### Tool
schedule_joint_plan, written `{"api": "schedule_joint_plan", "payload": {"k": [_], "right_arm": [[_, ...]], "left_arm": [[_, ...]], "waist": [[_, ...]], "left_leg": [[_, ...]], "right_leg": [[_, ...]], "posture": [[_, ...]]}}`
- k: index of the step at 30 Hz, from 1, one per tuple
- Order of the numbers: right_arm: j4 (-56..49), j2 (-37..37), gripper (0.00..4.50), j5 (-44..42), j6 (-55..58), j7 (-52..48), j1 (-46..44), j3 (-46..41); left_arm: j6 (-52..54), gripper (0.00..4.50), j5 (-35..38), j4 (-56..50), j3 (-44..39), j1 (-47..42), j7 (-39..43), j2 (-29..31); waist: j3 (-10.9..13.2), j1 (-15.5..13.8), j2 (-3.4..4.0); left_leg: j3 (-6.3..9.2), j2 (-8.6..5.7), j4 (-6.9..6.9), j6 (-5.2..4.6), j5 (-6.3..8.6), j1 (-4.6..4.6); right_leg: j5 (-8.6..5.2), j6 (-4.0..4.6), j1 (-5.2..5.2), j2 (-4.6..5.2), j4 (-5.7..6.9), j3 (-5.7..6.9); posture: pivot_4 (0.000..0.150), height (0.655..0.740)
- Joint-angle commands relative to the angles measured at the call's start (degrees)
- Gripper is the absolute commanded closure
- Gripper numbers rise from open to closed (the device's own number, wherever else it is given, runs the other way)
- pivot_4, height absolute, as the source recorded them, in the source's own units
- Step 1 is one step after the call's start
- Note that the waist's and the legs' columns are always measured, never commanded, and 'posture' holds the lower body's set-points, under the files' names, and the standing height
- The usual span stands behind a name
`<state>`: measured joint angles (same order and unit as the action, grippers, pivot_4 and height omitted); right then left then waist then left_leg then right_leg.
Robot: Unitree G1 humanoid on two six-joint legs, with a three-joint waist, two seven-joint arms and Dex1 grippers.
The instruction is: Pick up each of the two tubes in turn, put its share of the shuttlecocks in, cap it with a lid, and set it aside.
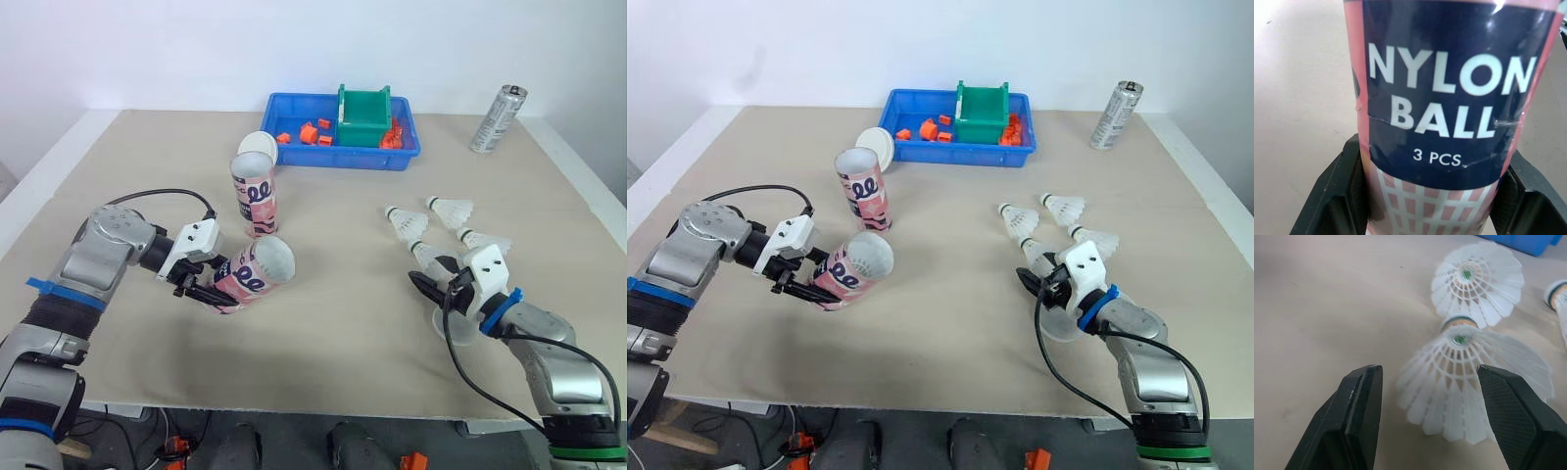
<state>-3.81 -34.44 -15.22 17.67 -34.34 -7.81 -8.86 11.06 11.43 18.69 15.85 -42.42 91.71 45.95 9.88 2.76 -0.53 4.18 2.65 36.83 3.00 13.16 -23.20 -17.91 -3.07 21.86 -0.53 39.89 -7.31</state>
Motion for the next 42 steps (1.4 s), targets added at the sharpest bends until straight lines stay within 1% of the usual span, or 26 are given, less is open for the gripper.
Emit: {"api": "schedule_joint_plan", "payload": {"k": [1, 2, 3, 5, 6, 13, 17, 19, 21, 23, 25, 28, 30, 34, 38, 42], "right_arm": [[-0.5, 0.1, 2.41, 0.1, -1.1, 0.4, -0.8, -1.0], [-0.4, 0.0, 2.83, 0.1, -1.2, 0.3, -0.8, -1.2], [-0.3, 0.0, 3.36, 0.1, -1.2, 0.2, -0.9, -1.3], [-0.2, -0.2, 4.26, 0.1, -1.2, 0.2, -0.9, -1.7], [-0.2, -0.2, 4.40, 0.0, -1.1, 0.3, -0.9, -2.0], [-0.3, -2.2, 4.40, -1.9, -1.3, -1.0, -1.2, -5.8], [-3.5, -3.4, 4.40, -3.9, -0.9, -3.4, -2.9, -6.4], [-7.6, -4.7, 4.40, -5.7, -0.3, -6.5, -3.7, -5.3], [-13.2, -6.2, 4.40, -9.7, 1.6, -10.9, -3.9, -4.0], [-20.2, -9.0, 4.40, -13.9, 4.4, -16.8, -3.9, -0.9], [-23.7, -10.9, 4.40, -15.5, 6.0, -19.6, -4.5, 1.4], [-24.9, -12.6, 4.40, -13.1, 5.3, -21.1, -6.6, 4.9], [-25.1, -13.2, 4.40, -10.7, 3.5, -22.3, -8.5, 7.4], [-23.3, -10.6, 4.40, -5.8, -0.6, -22.8, -17.3, 13.4], [-21.2, -7.4, 4.40, -4.9, -1.2, -23.9, -24.8, 16.6], [-20.6, -6.7, 4.40, -4.2, -2.5, -26.3, -27.3, 18.4]], "left_arm": [[0.1, 1.72, -0.7, 0.0, 2.1, 1.0, 0.8, 0.2], [0.2, 1.72, -0.6, -0.1, 2.1, 1.0, 0.8, 0.2], [0.2, 1.72, -0.6, -0.1, 2.1, 1.0, 0.8, 0.2], [0.3, 1.72, -0.5, -0.3, 2.1, 1.1, 0.8, 0.2], [0.4, 1.72, -0.5, -0.4, 2.1, 1.1, 0.8, 0.2], [0.2, 1.72, -0.5, -0.3, 2.2, 1.1, 0.8, 0.1], [0.1, 1.72, -0.5, -0.1, 2.4, 0.9, 0.8, 0.0], [-0.1, 1.72, -0.4, 0.2, 2.5, 0.8, 0.8, 0.0], [-0.3, 1.72, -0.4, 0.5, 2.7, 0.5, 0.8, 0.0], [-0.5, 1.72, -0.5, 0.9, 2.8, 0.3, 0.8, -0.2], [-0.6, 1.72, -0.6, 1.2, 2.9, 0.1, 0.8, -0.3], [-0.6, 1.72, -0.7, 1.6, 3.0, -0.3, 0.8, -0.5], [-0.7, 1.72, -0.6, 1.7, 3.0, -0.3, 0.8, -0.5], [-0.5, 1.72, -0.6, 1.7, 2.9, -0.4, 0.8, -0.6], [-0.2, 1.72, -0.8, 1.6, 2.7, -0.5, 0.8, -1.0], [0.2, 1.72, -0.9, 1.1, 2.2, -0.3, 0.8, -1.0]], "waist": [[0.0, 0.0, 0.00], [0.0, 0.0, 0.00], [0.0, 0.0, 0.00], [0.0, 0.0, 0.00], [0.0, 0.0, 0.00], [0.0, 0.0, 0.00], [0.0, 0.0, 0.02], [0.0, 0.0, 0.04], [0.0, 0.0, 0.04], [0.0, 0.0, 0.07], [0.0, 0.0, 0.06], [0.0, -0.1, 0.02], [0.0, 0.0, 0.01], [0.0, 0.0, 0.03], [0.0, -0.1, 0.02], [0.0, -0.3, 0.01]], "left_leg": [[0.00, 0.00, 0.00, 0.00, 0.00, 0.00], [0.00, 0.00, 0.00, 0.00, 0.00, 0.00], [0.00, 0.00, 0.00, 0.00, 0.00, 0.00], [0.00, 0.00, 0.00, 0.00, 0.00, 0.00], [0.00, 0.00, 0.00, 0.00, 0.00, 0.00], [0.00, 0.00, 0.00, 0.00, 0.00, 0.00], [0.00, 0.00, 0.00, 0.00, 0.00, 0.00], [0.00, 0.00, 0.00, 0.00, 0.00, 0.03], [0.01, 0.00, 0.00, 0.00, 0.00, 0.02], [0.00, 0.00, -0.01, 0.00, 0.00, 0.01], [0.01, 0.01, -0.02, 0.00, 0.00, 0.01], [0.03, 0.00, 0.02, 0.00, 0.00, -0.01], [0.02, -0.01, 0.09, 0.00, 0.00, -0.02], [0.02, 0.01, 0.13, 0.00, 0.00, 0.01], [0.03, 0.03, 0.13, 0.00, 0.00, 0.00], [0.04, -0.02, 0.13, 0.01, 0.00, -0.10]], "right_leg": [[0.00, 0.00, 0.00, 0.00, 0.00, 0.00], [0.00, 0.01, 0.00, 0.00, 0.00, 0.00], [0.00, 0.01, 0.00, 0.00, 0.00, 0.00], [0.00, 0.01, 0.00, 0.00, 0.00, 0.00], [0.00, 0.01, 0.00, 0.00, 0.00, 0.00], [0.00, 0.00, 0.00, 0.01, 0.00, 0.00], [0.01, 0.01, 0.00, 0.00, 0.00, 0.00], [0.01, 0.01, 0.00, 0.00, 0.04, -0.01], [0.00, 0.01, 0.00, -0.01, 0.05, 0.01], [-0.01, 0.00, 0.00, 0.00, 0.04, 0.00], [-0.02, 0.00, -0.01, 0.00, 0.04, 0.02], [-0.02, 0.00, -0.02, 0.01, 0.03, 0.04], [-0.10, -0.16, -0.02, 0.01, 0.03, 0.01], [-0.13, -0.22, 0.00, -0.01, 0.07, 0.01], [-0.11, -0.18, -0.01, -0.02, 0.08, 0.04], [-0.04, -0.03, 0.01, 0.07, 0.05, 0.08]], "posture": [[0.150, 0.7384], [0.150, 0.7384], [0.150, 0.7384], [0.150, 0.7384], [0.150, 0.7384], [0.150, 0.7384], [0.150, 0.7384], [0.150, 0.7384], [0.150, 0.7384], [0.150, 0.7384], [0.150, 0.7384], [0.150, 0.7384], [0.150, 0.7384], [0.150, 0.7384], [0.150, 0.7384], [0.150, 0.7384]]}}
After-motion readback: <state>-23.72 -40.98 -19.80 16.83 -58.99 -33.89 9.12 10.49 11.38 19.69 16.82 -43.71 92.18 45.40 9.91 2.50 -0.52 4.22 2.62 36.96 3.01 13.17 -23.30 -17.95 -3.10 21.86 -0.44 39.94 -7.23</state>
